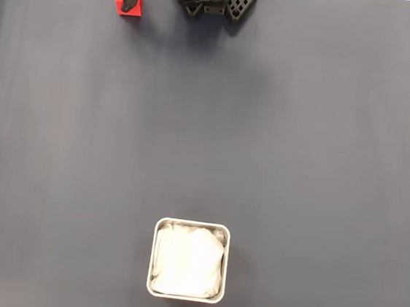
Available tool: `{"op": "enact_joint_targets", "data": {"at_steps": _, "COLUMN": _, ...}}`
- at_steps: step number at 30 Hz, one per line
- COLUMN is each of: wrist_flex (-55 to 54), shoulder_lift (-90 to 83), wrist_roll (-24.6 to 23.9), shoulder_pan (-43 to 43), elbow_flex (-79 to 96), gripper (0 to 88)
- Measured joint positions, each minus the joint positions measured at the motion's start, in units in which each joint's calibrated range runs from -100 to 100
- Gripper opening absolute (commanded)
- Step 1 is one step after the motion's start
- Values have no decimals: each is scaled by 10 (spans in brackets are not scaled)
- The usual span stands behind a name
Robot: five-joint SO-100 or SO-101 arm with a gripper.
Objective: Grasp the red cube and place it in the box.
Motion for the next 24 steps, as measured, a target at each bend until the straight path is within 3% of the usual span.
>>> {"op": "enact_joint_targets", "data": {"at_steps": 15, "wrist_flex": -21, "shoulder_lift": 33, "wrist_roll": 0, "shoulder_pan": -27, "elbow_flex": -80, "gripper": 117}}
{"op": "enact_joint_targets", "data": {"at_steps": 24, "wrist_flex": -43, "shoulder_lift": 98, "wrist_roll": -1, "shoulder_pan": -90, "elbow_flex": -179, "gripper": 117}}
